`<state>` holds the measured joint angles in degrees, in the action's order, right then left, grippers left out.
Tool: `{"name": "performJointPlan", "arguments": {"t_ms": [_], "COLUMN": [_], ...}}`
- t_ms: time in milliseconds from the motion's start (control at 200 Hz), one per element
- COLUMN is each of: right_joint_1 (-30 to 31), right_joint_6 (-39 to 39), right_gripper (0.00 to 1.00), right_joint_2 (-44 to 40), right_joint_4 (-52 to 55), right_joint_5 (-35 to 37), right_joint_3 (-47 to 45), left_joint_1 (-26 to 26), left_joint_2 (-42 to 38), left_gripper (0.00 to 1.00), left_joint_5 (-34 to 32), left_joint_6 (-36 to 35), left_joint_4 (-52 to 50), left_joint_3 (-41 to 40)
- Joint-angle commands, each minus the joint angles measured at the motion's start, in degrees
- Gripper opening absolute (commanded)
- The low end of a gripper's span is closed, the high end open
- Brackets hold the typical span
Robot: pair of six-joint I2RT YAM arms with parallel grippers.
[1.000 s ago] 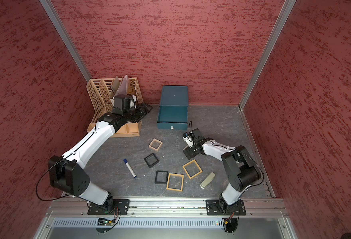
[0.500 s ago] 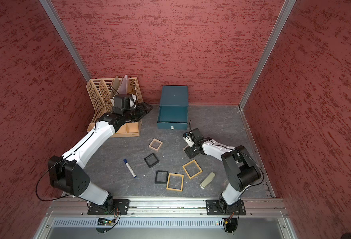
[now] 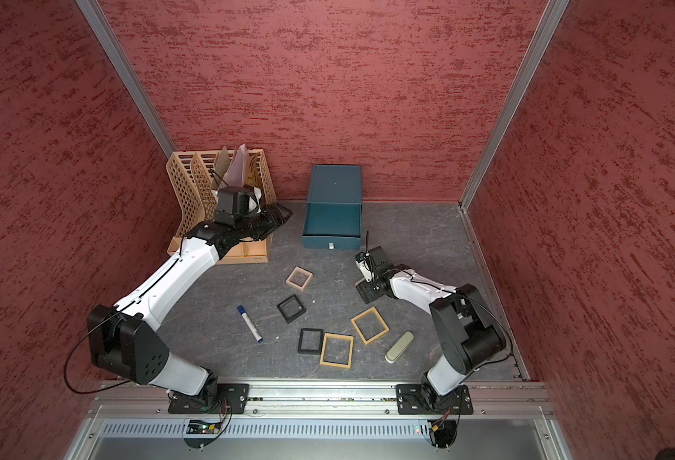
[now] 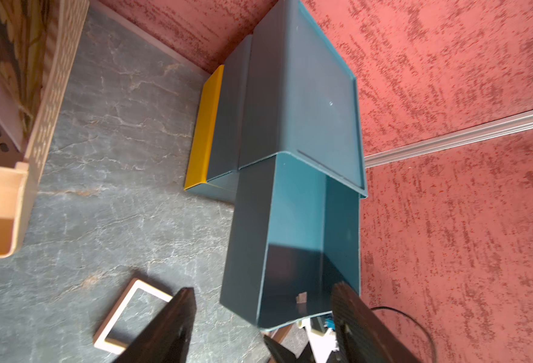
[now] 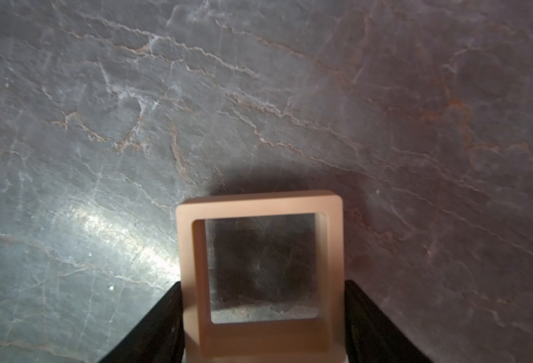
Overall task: Place the brooch boxes into the drawer by color
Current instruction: Pick up the brooch box from the center of the board, then place the brooch box in the drawer.
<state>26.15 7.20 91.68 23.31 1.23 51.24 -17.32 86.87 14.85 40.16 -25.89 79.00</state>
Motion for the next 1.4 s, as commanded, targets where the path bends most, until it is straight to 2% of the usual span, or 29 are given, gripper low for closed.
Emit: {"name": "performJointPlan", "arguments": {"t_ms": [0, 356, 606, 696, 796, 917, 1092, 1267, 1393], "right_joint_1": [0.3, 0.15, 0.19, 0.3, 0.85, 2.4, 5.86, 9.17, 9.88], "right_joint_6": [-3.65, -12.05, -16.09, -17.9, -20.58, -24.52, -29.06, -32.83, -35.19], "right_gripper": [0.6, 0.58, 0.56, 0.52, 0.54, 0.56, 0.51, 0.48, 0.48], "right_joint_2": [-3.04, -12.29, -14.91, -14.82, -12.57, -5.56, 3.33, 10.82, 14.6], "right_joint_4": [2.33, 10.08, 20.88, 24.0, 28.45, 36.02, 43.49, 48.48, 48.72], "right_joint_5": [3.85, 15.93, 19.31, 19.55, 20.06, 19.92, 17.34, 15.29, 13.18], "right_joint_3": [0.36, 4.75, 19.16, 25.57, 33.92, 45.67, 60.73, 71.8, 75.29], "left_joint_1": [-0.16, -0.43, -0.52, -0.61, -0.7, -0.87, -0.98, -1.05, -1.22], "left_joint_2": [-1.81, -1.88, -2.0, -2.29, -2.51, -2.19, -2.55, -2.5, -2.67], "left_gripper": [0.73, 0.73, 0.73, 0.73, 0.73, 0.73, 0.73, 0.73, 0.73], "left_joint_5": [-0.4, 2.2, 2.12, 1.83, 1.45, 1.38, 1.06, 0.89, 0.7], "left_joint_6": [-2.59, -3.17, -2.3, -1.58, -0.91, -0.41, -0.02, -0.08, 0.11], "left_joint_4": [-0.83, 0.65, 1.17, 1.53, 2.44, 2.74, 2.69, 2.24, 2.07], "left_joint_3": [-1.33, -3.02, -3.95, -4.58, -5.64, -6.12, -6.12, -5.97, -6.16]}}
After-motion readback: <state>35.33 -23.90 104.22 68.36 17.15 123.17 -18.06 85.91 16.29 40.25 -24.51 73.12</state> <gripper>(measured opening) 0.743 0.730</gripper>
